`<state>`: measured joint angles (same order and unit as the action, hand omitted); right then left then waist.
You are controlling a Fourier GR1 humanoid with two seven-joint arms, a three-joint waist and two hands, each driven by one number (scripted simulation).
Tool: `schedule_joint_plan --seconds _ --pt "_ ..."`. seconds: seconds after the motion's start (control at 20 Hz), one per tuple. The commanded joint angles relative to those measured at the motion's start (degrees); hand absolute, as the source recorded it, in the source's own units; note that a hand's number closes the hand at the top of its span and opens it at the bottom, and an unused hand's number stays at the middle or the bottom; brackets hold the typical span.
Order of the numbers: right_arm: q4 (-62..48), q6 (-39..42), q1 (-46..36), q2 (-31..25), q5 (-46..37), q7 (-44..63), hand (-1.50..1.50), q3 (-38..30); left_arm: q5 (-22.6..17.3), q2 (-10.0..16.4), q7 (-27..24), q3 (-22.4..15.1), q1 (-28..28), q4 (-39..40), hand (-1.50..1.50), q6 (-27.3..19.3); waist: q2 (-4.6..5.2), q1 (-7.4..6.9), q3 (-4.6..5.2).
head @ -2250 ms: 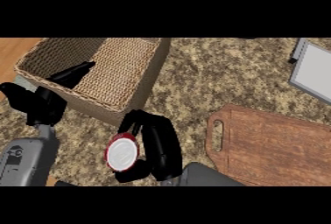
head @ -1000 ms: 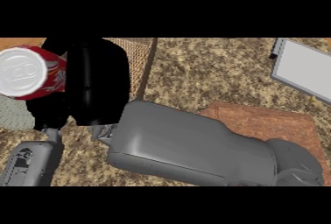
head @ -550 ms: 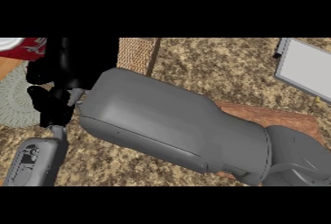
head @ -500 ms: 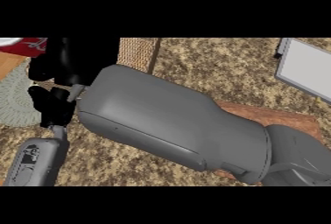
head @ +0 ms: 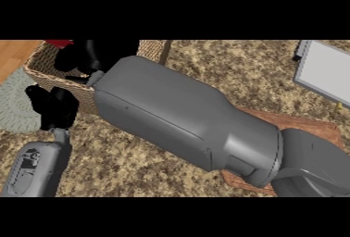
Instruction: Pick the can from the cutting board and place it in the basket
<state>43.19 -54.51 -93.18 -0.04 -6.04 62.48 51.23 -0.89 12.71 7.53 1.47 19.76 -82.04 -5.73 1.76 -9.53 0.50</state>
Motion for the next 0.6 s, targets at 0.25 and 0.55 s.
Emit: schedule_joint_plan --seconds 0.25,0.55 --pt "-1.3 -4.2 1.0 0.0 8.4 -1.9 1.5 0.6 -0.3 0.5 2.5 0.1 0.6 1.7 0.0 1.0 0.23 0.96 -0.16" --pt "-8.8 11.1 -1.0 0.0 0.9 -6.8 1.5 15.7 0.9 -0.9 1.0 -1.3 -1.8 1.0 0.0 -0.2 -0.18 2.42 0.29"
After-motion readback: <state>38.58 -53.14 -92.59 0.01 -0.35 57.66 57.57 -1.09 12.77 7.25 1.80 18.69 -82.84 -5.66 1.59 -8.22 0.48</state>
